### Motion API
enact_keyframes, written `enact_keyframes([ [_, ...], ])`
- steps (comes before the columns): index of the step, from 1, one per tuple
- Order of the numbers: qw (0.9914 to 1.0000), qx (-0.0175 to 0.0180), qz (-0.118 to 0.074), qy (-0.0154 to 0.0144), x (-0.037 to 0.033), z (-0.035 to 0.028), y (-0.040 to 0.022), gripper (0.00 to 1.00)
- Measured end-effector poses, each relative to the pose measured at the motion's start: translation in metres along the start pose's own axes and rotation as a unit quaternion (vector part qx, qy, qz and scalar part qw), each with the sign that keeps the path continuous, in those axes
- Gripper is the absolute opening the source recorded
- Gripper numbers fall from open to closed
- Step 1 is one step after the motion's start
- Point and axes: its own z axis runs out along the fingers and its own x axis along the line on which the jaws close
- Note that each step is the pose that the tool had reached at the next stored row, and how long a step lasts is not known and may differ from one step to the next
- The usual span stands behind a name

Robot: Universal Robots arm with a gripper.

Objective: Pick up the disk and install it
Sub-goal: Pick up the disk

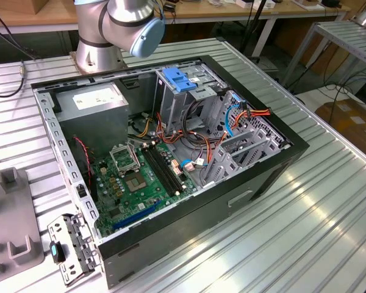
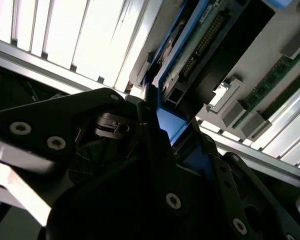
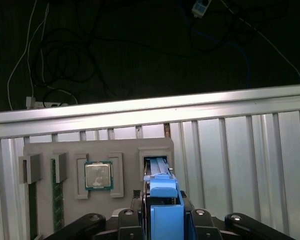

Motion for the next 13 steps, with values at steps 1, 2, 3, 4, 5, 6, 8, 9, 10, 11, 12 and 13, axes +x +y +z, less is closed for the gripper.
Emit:
enact_keyframes([
  [1,1.0,0.0,0.0,0.0,0.0,0.0,0.0,0.37],
  [2,1.0,0.0,0.0,0.0,0.0,0.0,0.0,0.37],
  [3,1.0,0.0,0.0,0.0,0.0,0.0,0.0,0.37],
  [4,1.0,0.0,0.0,0.0,0.0,0.0,0.0,0.37],
  [5,1.0,0.0,0.0,0.0,0.0,0.0,0.0,0.37],
  [6,1.0,0.0,0.0,0.0,0.0,0.0,0.0,0.37],
  [8,1.0,0.0,0.0,0.0,0.0,0.0,0.0,0.37],
  [9,1.0,0.0,0.0,0.0,0.0,0.0,0.0,0.37],
  [10,1.0,0.0,0.0,0.0,0.0,0.0,0.0,0.37],
  [11,0.99997,-0.0001,-0.008,0.0002,0.0001,0.0,0.0,0.37],
  [12,0.99984,-0.0002,-0.018,0.0004,0.0002,0.0,0.0,0.37],
  [13,0.99978,-0.0002,-0.021,0.0005,0.0002,0.0,0.0,0.37],
])
